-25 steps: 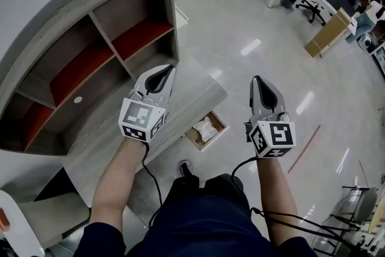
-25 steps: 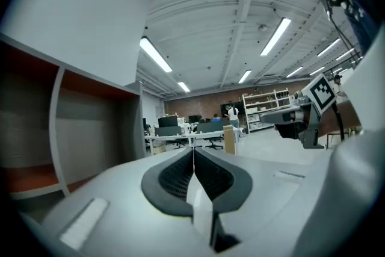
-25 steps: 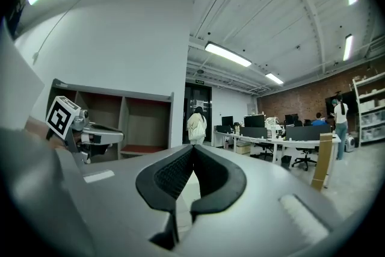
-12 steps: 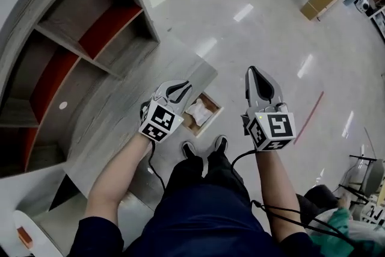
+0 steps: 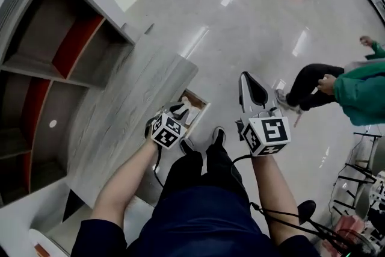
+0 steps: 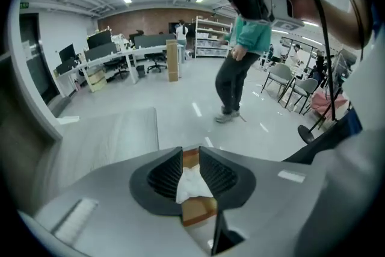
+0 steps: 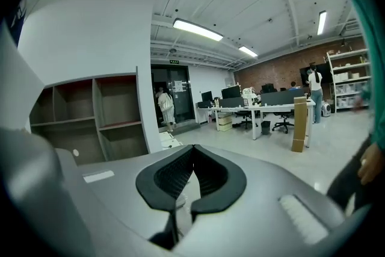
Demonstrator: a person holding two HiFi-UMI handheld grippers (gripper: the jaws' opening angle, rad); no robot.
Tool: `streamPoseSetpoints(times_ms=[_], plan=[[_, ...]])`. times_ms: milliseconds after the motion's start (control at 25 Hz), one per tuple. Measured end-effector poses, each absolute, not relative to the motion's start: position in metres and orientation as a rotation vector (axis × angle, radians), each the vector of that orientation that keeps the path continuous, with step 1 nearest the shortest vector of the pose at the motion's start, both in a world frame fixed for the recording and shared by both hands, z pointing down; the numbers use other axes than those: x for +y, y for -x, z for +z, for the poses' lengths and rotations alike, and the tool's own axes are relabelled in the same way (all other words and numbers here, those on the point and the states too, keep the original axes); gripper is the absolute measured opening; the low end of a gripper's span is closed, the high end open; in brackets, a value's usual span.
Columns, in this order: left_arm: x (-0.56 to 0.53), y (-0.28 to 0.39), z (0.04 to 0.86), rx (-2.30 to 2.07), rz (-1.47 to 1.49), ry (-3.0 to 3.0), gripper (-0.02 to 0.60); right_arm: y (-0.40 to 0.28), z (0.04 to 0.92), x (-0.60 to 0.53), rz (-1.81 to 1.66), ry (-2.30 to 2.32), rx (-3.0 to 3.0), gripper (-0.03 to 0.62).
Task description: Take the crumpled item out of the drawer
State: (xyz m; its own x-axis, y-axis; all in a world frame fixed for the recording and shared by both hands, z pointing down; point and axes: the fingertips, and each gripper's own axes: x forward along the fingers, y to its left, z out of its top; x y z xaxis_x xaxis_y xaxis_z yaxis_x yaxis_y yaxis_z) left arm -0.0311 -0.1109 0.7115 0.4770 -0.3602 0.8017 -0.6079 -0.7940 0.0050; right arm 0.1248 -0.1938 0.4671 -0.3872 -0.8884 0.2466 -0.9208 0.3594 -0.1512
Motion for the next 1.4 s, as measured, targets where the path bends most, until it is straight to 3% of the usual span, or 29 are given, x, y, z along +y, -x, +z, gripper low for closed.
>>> streamPoseSetpoints(times_ms=[720, 1280, 1320, 1400], plan=[[-0.072, 0.034, 0.843, -1.007, 1.379, -1.882, 0.095, -0.162, 0.543, -0.174, 0.593, -1.638, -2.386, 0.006], [-0.060, 0.049, 0.886, -1.004, 1.387, -1.587, 0.115, -0.166, 0.562, -0.165, 0.638, -1.606, -2.373, 0.006], [-0.060, 0.049, 0.886, -1.005, 1.392, -1.586, 0.107, -0.167, 0.563, -0.165, 0.641, -1.605, -2.371, 0.006], [-0.063, 0.049, 0.885, -1.011, 1.375, -1.601, 0.003, -0.166, 0.567, -0.164, 0.651, -1.599, -2.364, 0.006]])
